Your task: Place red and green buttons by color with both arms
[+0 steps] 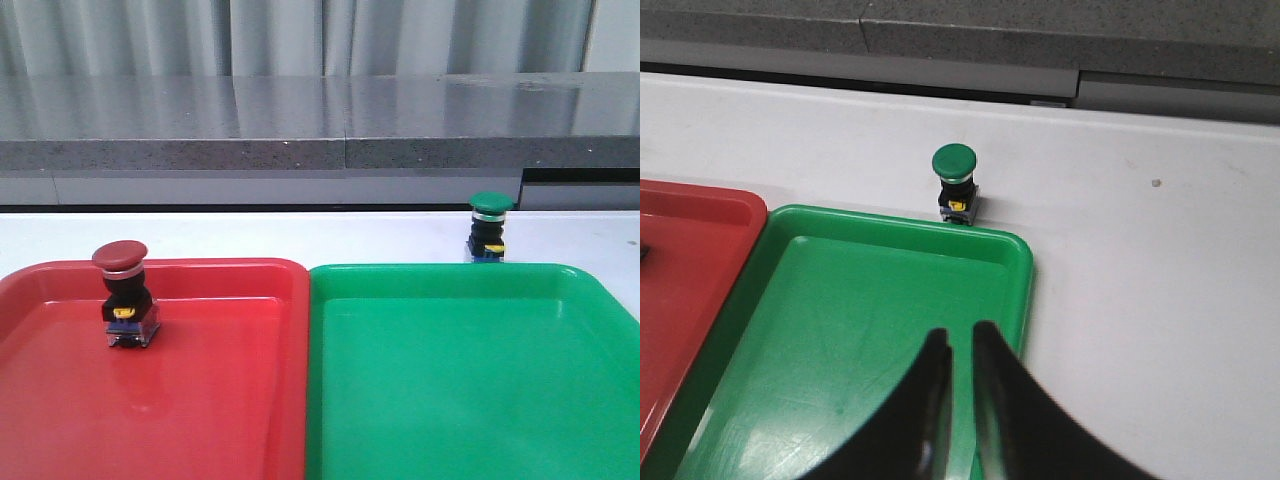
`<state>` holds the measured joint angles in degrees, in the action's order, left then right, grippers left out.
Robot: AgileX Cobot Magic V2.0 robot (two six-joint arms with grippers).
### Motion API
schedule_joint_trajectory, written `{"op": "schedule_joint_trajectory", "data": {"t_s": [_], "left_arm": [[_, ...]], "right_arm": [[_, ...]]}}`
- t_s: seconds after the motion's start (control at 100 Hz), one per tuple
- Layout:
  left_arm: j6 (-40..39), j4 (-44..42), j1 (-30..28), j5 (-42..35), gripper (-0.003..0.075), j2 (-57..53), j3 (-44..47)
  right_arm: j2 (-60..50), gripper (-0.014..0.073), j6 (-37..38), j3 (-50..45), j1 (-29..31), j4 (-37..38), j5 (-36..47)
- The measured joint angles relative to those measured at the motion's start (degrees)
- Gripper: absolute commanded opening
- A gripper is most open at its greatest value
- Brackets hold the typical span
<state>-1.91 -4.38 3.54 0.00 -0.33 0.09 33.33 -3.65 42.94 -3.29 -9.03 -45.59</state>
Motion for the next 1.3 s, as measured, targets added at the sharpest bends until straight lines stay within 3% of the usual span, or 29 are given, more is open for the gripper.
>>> {"op": "schedule_joint_trajectory", "data": {"t_s": [0.08, 0.18, 0.56, 1.3], "left_arm": [[0.0, 0.0, 0.0, 0.0, -0.0019, 0.0, 0.0], [0.0, 0.0, 0.0, 0.0, -0.0019, 0.0, 0.0], [0.0, 0.0, 0.0, 0.0, -0.0019, 0.0, 0.0], [0.0, 0.0, 0.0, 0.0, -0.0019, 0.0, 0.0]], "right_arm": [[0.0, 0.0511, 0.0, 0.0, 0.0, 0.0, -0.4], [0.0, 0.0668, 0.0, 0.0, 0.0, 0.0, -0.5], [3.9, 0.0644, 0.0, 1.1, 0.0, -1.7, 1.4], [49.1, 0.0644, 0.0, 27.0, -1.2, -4.5, 4.4]]}}
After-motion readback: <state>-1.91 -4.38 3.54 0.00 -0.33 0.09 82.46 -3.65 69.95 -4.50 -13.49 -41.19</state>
